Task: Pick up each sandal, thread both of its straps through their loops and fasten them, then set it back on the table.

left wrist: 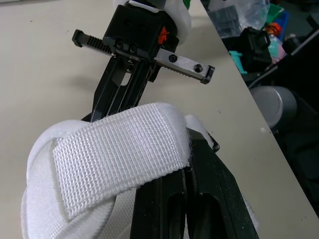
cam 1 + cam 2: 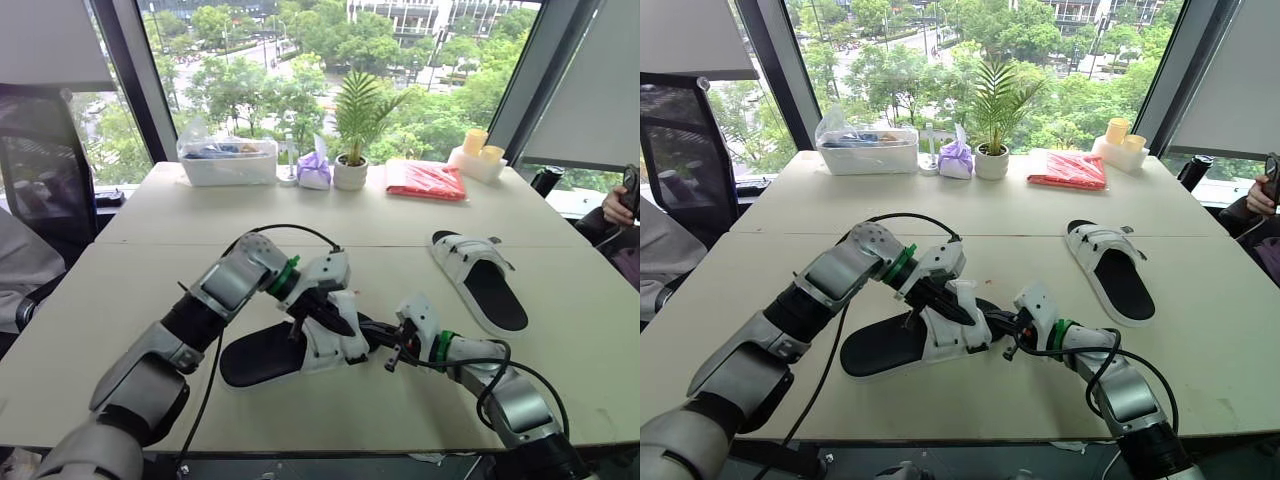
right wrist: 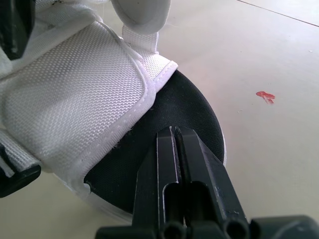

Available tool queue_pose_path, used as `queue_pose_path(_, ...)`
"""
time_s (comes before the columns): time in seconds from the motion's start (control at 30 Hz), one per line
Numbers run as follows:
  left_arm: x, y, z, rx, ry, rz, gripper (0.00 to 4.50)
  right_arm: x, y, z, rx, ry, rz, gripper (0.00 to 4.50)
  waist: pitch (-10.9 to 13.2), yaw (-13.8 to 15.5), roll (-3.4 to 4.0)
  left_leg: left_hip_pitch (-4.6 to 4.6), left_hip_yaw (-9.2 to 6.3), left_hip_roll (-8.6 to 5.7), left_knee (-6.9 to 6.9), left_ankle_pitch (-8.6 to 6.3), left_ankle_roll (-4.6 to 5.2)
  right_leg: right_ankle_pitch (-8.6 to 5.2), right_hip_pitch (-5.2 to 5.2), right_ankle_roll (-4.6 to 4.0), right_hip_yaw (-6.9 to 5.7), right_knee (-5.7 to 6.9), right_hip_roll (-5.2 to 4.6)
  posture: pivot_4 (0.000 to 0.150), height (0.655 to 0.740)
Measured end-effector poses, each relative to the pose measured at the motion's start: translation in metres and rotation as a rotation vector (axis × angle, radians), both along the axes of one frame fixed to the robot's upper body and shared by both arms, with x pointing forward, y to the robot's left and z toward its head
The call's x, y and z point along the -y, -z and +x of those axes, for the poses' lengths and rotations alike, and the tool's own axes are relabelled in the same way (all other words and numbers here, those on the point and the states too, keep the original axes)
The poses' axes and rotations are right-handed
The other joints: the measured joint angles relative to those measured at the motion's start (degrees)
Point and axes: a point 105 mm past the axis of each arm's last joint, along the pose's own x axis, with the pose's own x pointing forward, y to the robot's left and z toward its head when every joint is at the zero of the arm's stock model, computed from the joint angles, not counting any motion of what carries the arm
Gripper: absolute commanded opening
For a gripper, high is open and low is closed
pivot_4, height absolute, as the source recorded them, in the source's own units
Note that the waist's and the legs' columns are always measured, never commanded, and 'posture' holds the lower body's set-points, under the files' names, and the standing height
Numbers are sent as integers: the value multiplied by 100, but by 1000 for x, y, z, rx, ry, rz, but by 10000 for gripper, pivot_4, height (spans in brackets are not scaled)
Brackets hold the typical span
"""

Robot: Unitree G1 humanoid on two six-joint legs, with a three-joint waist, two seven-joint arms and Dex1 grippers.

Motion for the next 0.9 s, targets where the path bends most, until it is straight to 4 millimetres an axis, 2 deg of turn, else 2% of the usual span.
queue_pose_path(0.3,-2,2,7,50,31,47,293,-2,0,0,0,-1,8,0,0,-7,0,0,1,1,-7,1,1,5,-3,9,0,1,3,1500,7400)
queue_pose_path(0.67,4,10,0,35,40,29,293,-1,1,-1,-2,5,10,0,-1,0,0,1,0,1,-7,1,1,5,0,10,0,1,2,1500,7400)
queue_pose_path(0.9,12,1,-8,25,44,-9,293,-2,1,0,-3,7,13,0,-1,1,0,2,0,0,-7,1,1,6,1,12,0,1,2,1500,7400)
